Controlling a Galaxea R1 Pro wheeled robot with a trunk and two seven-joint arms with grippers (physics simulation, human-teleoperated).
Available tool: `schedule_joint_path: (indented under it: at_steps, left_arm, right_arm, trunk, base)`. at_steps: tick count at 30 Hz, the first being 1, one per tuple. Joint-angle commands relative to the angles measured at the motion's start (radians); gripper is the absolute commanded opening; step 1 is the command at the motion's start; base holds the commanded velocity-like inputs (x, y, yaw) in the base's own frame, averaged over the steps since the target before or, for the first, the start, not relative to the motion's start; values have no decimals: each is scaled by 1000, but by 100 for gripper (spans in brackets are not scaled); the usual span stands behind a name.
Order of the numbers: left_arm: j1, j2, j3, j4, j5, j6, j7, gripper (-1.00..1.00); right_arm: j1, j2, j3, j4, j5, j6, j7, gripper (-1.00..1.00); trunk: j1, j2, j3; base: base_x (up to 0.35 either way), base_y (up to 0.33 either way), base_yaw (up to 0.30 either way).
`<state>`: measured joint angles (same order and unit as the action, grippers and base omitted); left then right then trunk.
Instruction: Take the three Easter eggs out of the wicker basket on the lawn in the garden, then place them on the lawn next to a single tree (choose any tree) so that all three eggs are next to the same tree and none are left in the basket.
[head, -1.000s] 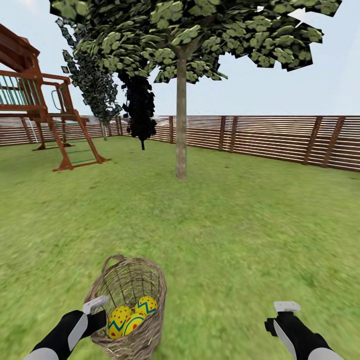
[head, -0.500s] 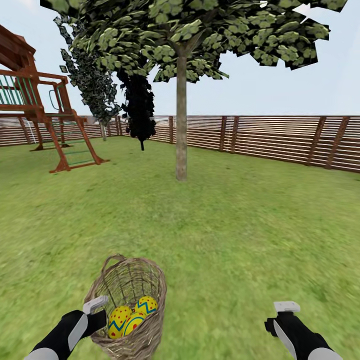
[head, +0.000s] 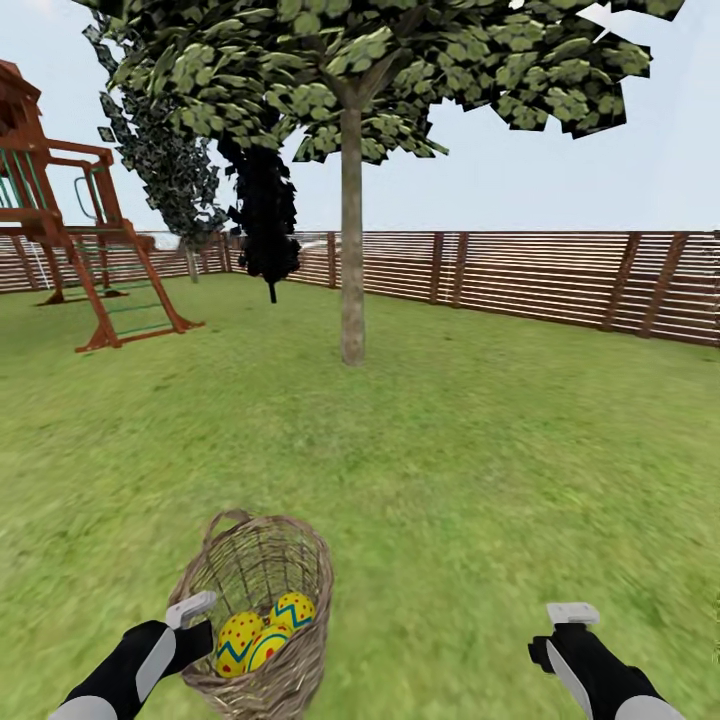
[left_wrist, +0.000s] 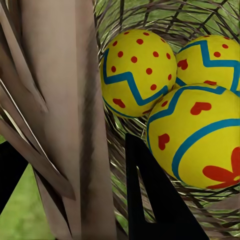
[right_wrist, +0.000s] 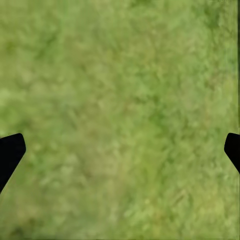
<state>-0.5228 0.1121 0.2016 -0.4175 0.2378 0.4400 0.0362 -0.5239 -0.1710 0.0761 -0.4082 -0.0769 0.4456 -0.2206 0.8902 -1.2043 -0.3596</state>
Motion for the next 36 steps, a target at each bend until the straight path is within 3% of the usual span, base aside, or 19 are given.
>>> schedule_joint_path:
  at_steps: [1, 13, 17, 36]
  left_arm:
    - [0, 0, 3, -3, 14, 6, 4, -100]
    - [0, 0, 3, -4, 14, 6, 4, -100]
    - [0, 11, 6, -5, 14, 6, -4, -100]
    - [0, 4, 1, -4, 12, 6, -17, -100]
  right_arm:
    - [-1, -1, 8, -1, -8, 5, -6, 100]
    - [-1, -2, 7, -1, -8, 5, -6, 100]
    - [-1, -4, 7, -1, -8, 5, -6, 100]
    - [-1, -2, 7, -1, -7, 5, -6, 100]
  trunk:
    - [1, -1, -1]
    - [1, -1, -1]
    - [1, -1, -1]
    - [1, -1, -1]
  base:
    - [329, 0, -154]
    - [329, 0, -8]
    - [329, 0, 0]
    - [329, 0, 0]
